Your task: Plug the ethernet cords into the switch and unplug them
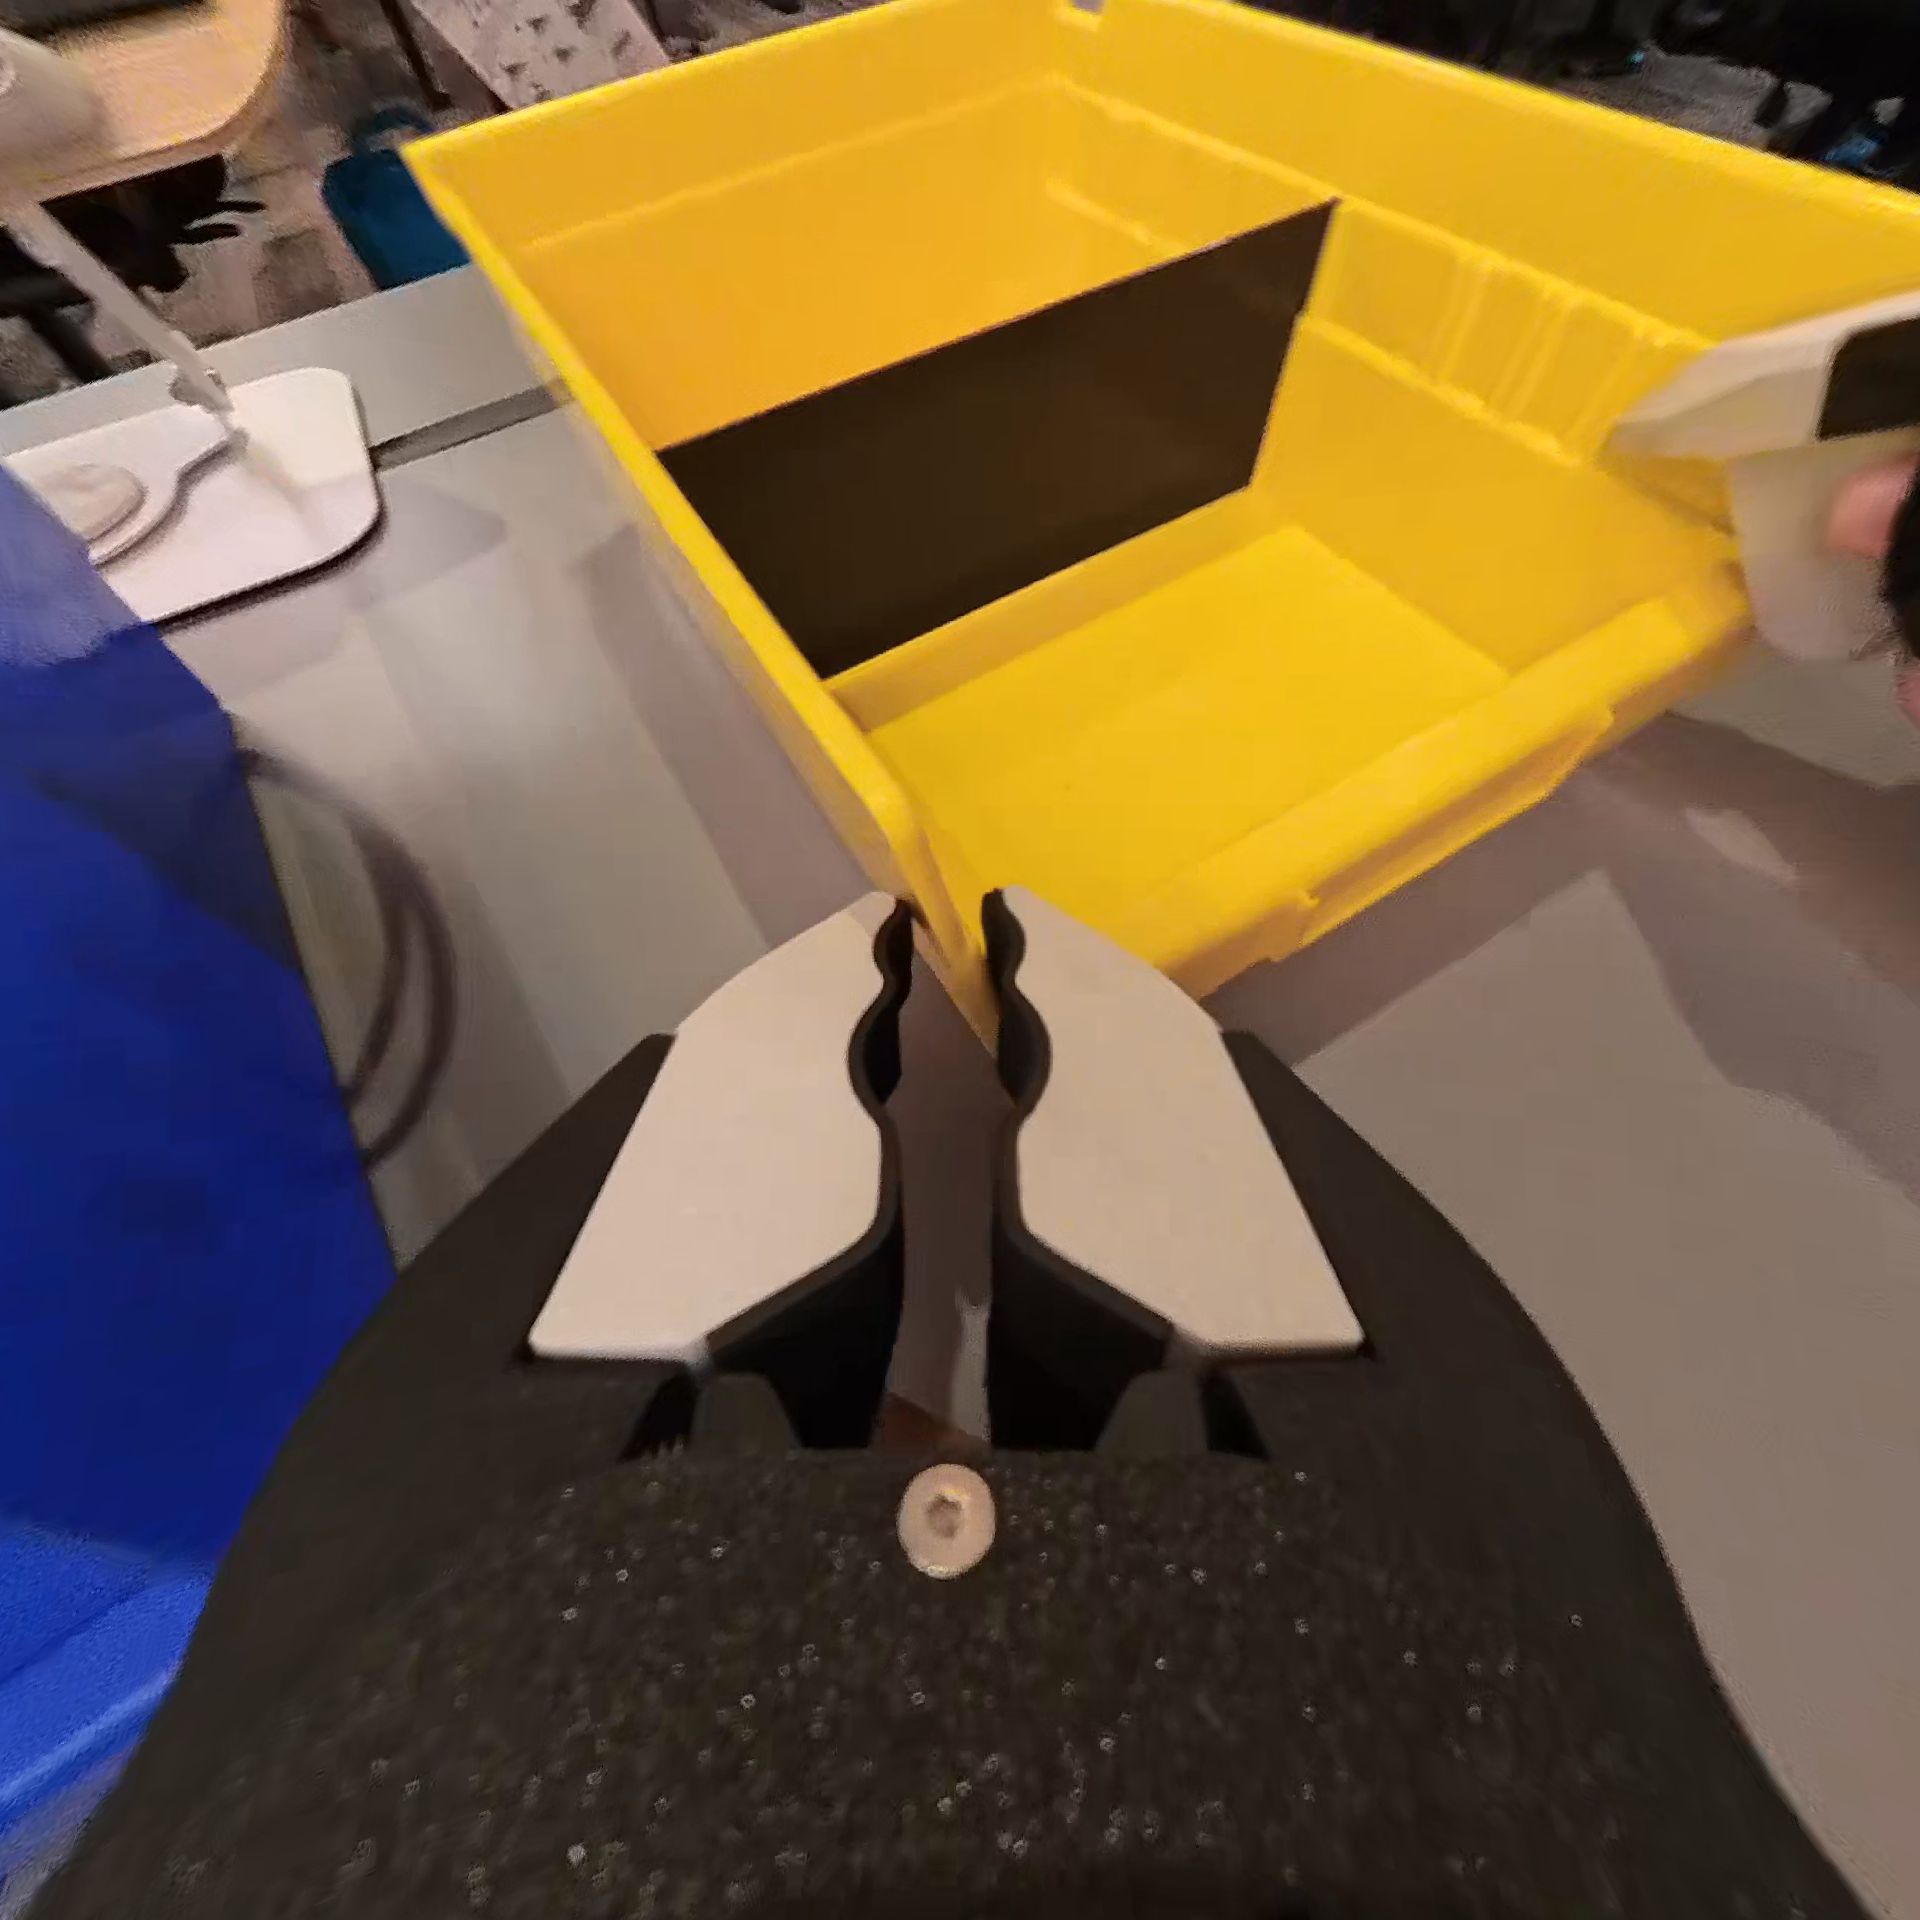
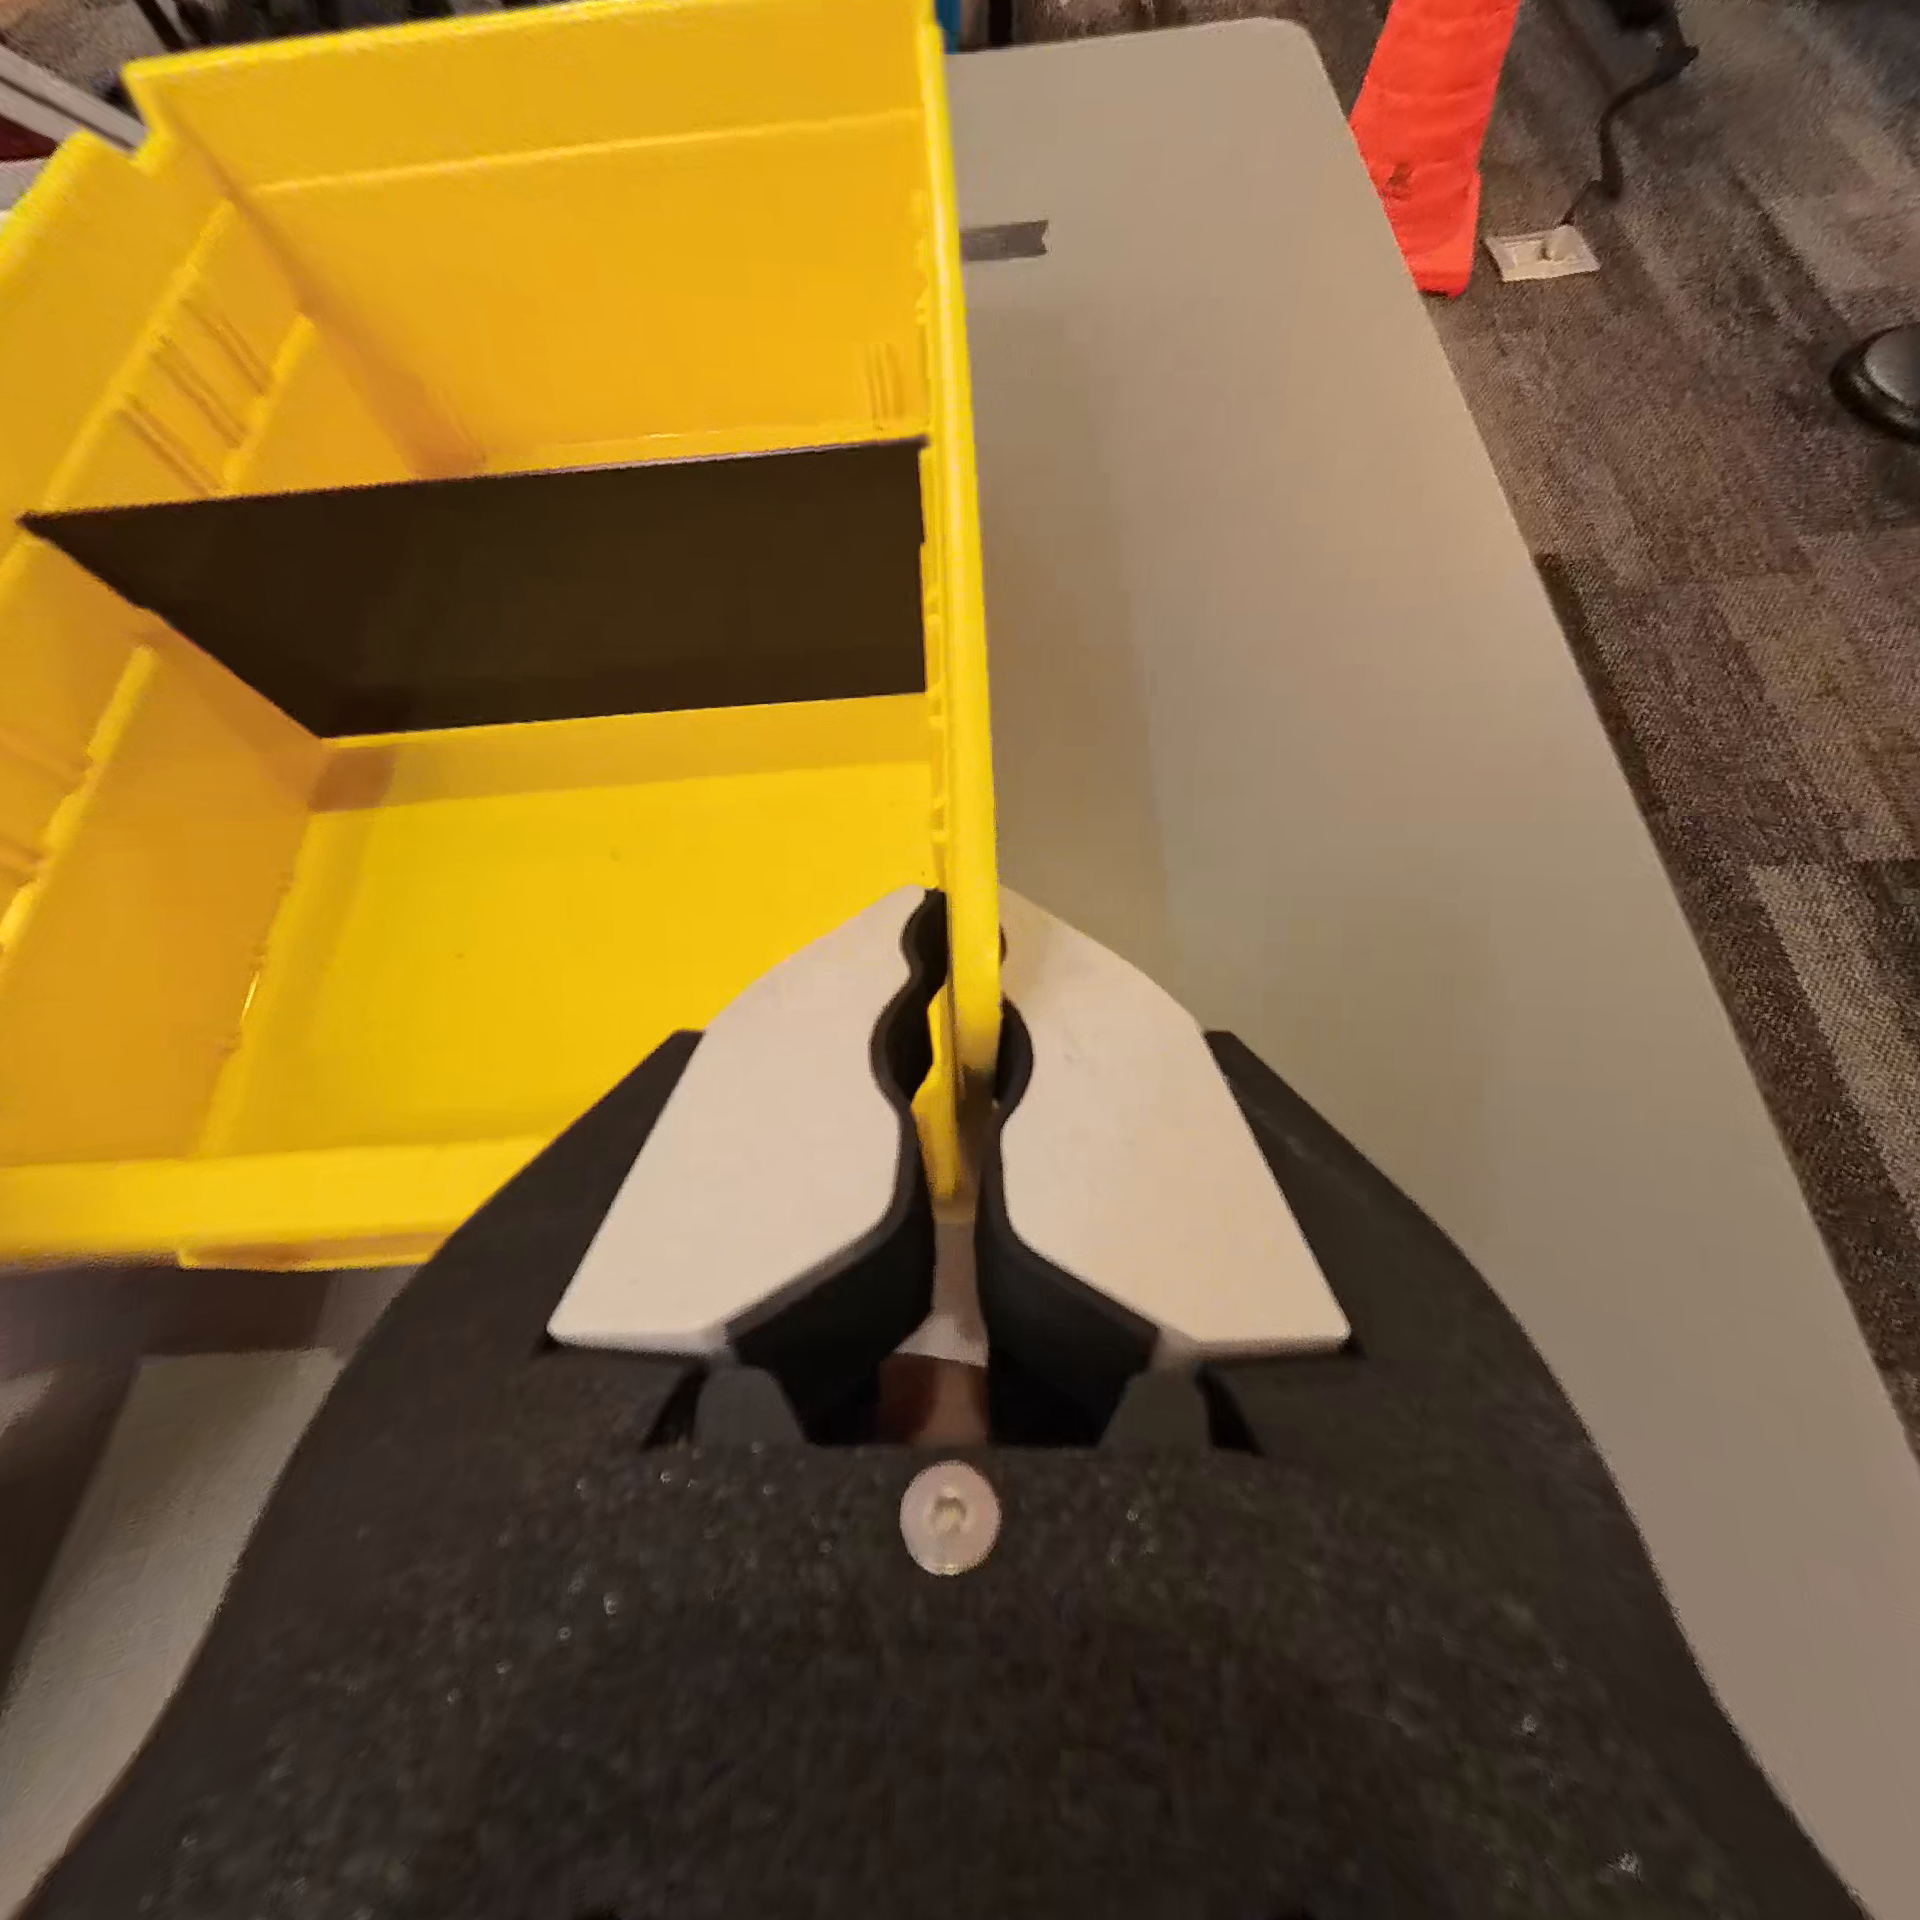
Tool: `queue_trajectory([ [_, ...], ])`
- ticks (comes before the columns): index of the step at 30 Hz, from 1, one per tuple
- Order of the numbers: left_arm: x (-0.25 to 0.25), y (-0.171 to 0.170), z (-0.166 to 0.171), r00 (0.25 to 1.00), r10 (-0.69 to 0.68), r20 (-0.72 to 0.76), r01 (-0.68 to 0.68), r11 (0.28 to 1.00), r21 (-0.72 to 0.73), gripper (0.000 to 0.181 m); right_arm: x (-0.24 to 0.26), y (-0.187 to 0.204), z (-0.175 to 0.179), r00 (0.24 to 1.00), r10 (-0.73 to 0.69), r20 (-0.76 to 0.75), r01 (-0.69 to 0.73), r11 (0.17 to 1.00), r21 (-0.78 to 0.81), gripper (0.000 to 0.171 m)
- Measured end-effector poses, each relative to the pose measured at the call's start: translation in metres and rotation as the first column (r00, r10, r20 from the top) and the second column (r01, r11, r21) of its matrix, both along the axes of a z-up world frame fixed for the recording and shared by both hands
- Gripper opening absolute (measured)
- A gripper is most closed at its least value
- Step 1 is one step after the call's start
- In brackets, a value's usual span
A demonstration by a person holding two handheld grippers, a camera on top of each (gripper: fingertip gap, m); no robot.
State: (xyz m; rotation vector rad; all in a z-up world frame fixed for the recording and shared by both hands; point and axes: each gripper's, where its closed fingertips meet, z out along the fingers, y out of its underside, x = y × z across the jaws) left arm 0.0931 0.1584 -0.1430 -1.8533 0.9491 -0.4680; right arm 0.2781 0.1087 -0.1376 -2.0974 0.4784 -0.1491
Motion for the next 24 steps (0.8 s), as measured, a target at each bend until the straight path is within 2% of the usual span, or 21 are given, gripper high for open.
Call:
queue_trajectory([
  [4, 0.006, -0.018, 0.003, 0.987, -0.162, 0.023, 0.163, 0.985, -0.064, 0.020, 0.012, -0.004, -0.001, 0.998, -0.062, -0.014, 0.062, 0.998, 0.027, 0.013],
  [7, -0.015, -0.053, 0.032, 0.910, -0.360, 0.203, 0.391, 0.910, -0.136, 0.027, 0.017, -0.019, -0.006, 0.997, -0.074, -0.003, 0.074, 0.997, -0.001, 0.029],
  [9, -0.058, -0.059, 0.060, 0.861, -0.393, 0.323, 0.443, 0.891, -0.099, 0.030, 0.014, -0.033, 0.001, 0.996, -0.093, 0.009, 0.093, 0.996, -0.004, 0.037],
  [11, -0.117, -0.041, 0.079, 0.864, -0.322, 0.386, 0.383, 0.919, -0.091, 0.034, 0.008, -0.053, 0.024, 0.984, -0.143, 0.104, 0.140, 0.990, 0.034, 0.043],
  [13, -0.188, -0.002, 0.087, 0.915, -0.161, 0.370, 0.194, 0.979, -0.054, 0.039, -0.018, -0.062, 0.055, 0.973, -0.135, 0.187, 0.115, 0.987, 0.109, 0.046],
  [15, -0.263, 0.047, 0.084, 0.959, 0.071, 0.273, -0.080, 0.997, 0.021, 0.045, -0.083, -0.041, 0.082, 0.977, 0.068, 0.203, -0.110, 0.972, 0.207, 0.046],
  [17, -0.313, 0.082, 0.069, 0.960, 0.227, 0.166, -0.238, 0.970, 0.046, 0.050, -0.165, -0.008, 0.091, 0.935, 0.314, 0.163, -0.347, 0.905, 0.248, 0.048],
  [19, -0.320, 0.096, 0.048, 0.964, 0.241, 0.112, -0.238, 0.971, -0.037, 0.056, -0.246, 0.024, 0.077, 0.867, 0.496, 0.042, -0.488, 0.831, 0.268, 0.057],
  [20, -0.315, 0.099, 0.037, 0.970, 0.224, 0.099, -0.216, 0.973, -0.086, 0.055, -0.272, 0.040, 0.064, 0.863, 0.504, -0.014, -0.481, 0.831, 0.279, 0.058],
  [22, -0.303, 0.106, 0.022, 0.975, 0.209, 0.072, -0.199, 0.971, -0.130, 0.050, -0.301, 0.067, 0.033, 0.899, 0.432, -0.076, -0.402, 0.880, 0.253, 0.058],
  [23, -0.298, 0.110, 0.015, 0.978, 0.204, 0.048, -0.196, 0.971, -0.136, 0.042, -0.305, 0.077, 0.019, 0.923, 0.375, -0.084, -0.350, 0.911, 0.218, 0.051],
  [24, -0.296, 0.113, 0.009, 0.979, 0.202, 0.036, -0.195, 0.970, -0.148, 0.024, -0.309, 0.085, 0.009, 0.941, 0.327, -0.087, -0.308, 0.934, 0.181, 0.040],
])
